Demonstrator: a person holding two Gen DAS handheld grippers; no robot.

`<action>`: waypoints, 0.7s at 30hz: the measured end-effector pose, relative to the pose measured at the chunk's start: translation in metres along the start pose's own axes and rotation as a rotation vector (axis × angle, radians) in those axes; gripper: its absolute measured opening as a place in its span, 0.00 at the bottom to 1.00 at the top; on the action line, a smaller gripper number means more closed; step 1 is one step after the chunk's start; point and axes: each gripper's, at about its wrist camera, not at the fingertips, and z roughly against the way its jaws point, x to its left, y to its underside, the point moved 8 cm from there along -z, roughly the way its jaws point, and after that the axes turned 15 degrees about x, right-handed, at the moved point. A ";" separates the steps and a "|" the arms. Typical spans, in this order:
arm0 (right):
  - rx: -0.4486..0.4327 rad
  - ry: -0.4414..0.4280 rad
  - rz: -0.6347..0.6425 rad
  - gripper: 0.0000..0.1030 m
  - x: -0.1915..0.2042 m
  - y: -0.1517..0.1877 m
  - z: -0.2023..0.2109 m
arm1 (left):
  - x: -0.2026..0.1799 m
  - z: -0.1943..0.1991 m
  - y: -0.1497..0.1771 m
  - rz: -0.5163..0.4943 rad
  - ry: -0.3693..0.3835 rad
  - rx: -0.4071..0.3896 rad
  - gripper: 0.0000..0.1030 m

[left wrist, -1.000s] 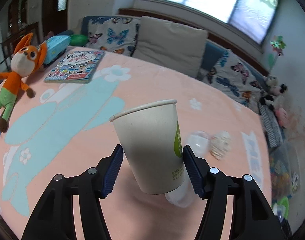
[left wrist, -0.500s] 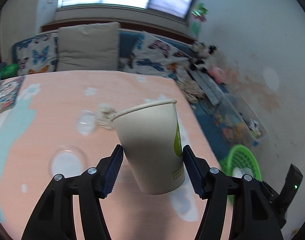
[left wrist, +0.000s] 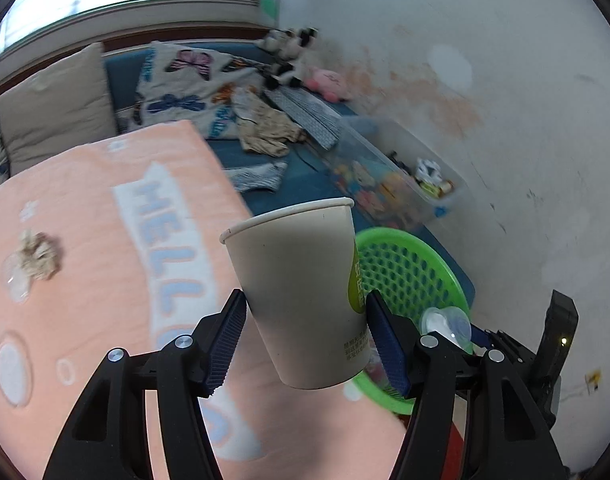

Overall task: Collect trash
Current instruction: 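Drop the clear dome into the basket with right while left drops the paper cup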

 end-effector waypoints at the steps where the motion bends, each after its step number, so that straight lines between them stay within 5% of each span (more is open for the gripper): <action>1: -0.001 0.010 -0.011 0.62 -0.006 0.002 0.000 | -0.007 -0.005 0.000 -0.013 0.001 0.008 0.58; 21: 0.002 -0.006 -0.147 0.67 -0.055 -0.005 -0.018 | -0.077 -0.093 -0.021 -0.166 0.002 0.144 0.59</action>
